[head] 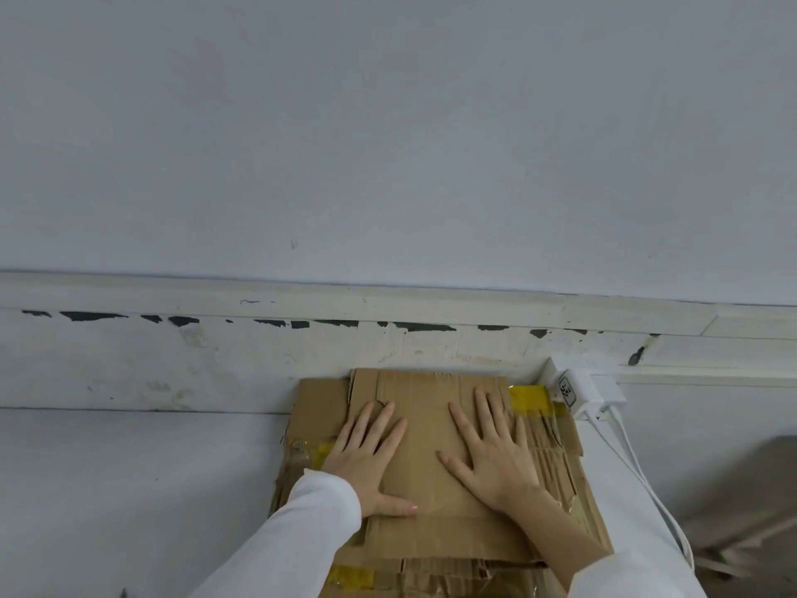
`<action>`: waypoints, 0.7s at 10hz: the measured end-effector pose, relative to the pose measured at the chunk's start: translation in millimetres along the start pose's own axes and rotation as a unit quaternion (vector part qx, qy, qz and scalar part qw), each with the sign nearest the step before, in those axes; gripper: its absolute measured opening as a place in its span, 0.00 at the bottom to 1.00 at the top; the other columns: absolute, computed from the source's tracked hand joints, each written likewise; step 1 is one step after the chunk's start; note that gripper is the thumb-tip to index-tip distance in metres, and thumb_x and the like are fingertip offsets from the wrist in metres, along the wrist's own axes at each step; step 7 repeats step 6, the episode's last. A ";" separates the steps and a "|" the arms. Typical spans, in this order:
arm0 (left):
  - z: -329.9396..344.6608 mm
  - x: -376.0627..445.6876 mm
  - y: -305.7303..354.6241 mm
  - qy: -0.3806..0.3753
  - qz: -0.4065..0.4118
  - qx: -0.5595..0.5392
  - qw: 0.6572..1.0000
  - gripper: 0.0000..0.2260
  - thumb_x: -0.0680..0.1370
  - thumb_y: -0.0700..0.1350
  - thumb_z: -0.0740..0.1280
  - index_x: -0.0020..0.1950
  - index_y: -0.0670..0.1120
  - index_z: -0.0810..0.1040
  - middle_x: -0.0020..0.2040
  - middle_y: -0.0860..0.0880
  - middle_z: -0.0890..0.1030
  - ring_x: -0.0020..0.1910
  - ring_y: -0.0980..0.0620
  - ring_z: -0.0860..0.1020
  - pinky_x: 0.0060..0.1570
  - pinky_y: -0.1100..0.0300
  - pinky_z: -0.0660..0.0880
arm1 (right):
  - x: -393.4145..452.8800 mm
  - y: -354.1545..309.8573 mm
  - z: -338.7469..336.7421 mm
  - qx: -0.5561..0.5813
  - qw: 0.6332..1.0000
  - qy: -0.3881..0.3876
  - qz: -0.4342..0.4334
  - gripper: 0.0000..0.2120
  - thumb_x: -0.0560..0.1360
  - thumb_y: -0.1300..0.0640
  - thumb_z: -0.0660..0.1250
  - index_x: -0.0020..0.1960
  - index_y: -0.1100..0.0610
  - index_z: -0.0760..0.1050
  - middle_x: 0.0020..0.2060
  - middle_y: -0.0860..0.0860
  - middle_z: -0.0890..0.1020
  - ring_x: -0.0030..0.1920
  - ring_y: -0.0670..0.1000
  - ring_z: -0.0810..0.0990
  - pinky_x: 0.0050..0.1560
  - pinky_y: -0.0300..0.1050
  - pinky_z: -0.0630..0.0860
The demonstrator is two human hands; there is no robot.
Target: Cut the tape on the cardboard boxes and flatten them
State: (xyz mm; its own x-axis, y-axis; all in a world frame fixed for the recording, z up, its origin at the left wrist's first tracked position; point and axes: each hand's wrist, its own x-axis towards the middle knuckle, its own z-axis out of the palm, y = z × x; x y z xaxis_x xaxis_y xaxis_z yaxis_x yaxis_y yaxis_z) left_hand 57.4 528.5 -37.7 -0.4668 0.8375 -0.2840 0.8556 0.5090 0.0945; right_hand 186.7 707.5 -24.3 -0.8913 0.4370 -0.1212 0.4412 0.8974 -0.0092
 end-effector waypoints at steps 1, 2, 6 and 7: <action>-6.8 -8.5 3.5 0.017 -0.019 0.037 0.999 0.48 0.69 0.74 0.55 0.76 0.51 0.33 0.73 0.52 0.27 0.73 0.49 0.29 0.67 0.46 0.28 | -2.7 -2.8 -8.5 -0.024 1.000 0.015 0.005 0.35 0.74 0.29 0.41 0.75 0.42 0.33 0.76 0.53 0.36 0.75 0.55 0.34 0.72 0.62 0.37; -14.2 -25.1 11.1 0.038 -0.058 0.037 0.997 0.44 0.72 0.72 0.52 0.77 0.49 0.36 0.76 0.53 0.33 0.74 0.49 0.33 0.69 0.42 0.32 | -10.2 -10.5 -18.3 -0.048 0.998 0.037 0.020 0.35 0.74 0.30 0.41 0.76 0.42 0.36 0.76 0.53 0.38 0.76 0.55 0.38 0.72 0.61 0.39; -102.7 -75.4 3.5 0.078 -0.001 -0.039 0.996 0.27 0.82 0.58 0.44 0.78 0.47 0.45 0.78 0.53 0.44 0.76 0.55 0.45 0.74 0.52 0.46 | -41.9 -30.8 -102.0 0.090 0.993 -0.048 0.067 0.31 0.79 0.37 0.43 0.77 0.47 0.40 0.77 0.46 0.42 0.77 0.49 0.41 0.74 0.54 0.45; -102.7 -75.4 3.5 0.078 -0.001 -0.039 0.996 0.27 0.82 0.58 0.44 0.78 0.47 0.45 0.78 0.53 0.44 0.76 0.55 0.45 0.74 0.52 0.46 | -41.9 -30.8 -102.0 0.090 0.993 -0.048 0.067 0.31 0.79 0.37 0.43 0.77 0.47 0.40 0.77 0.46 0.42 0.77 0.49 0.41 0.74 0.54 0.45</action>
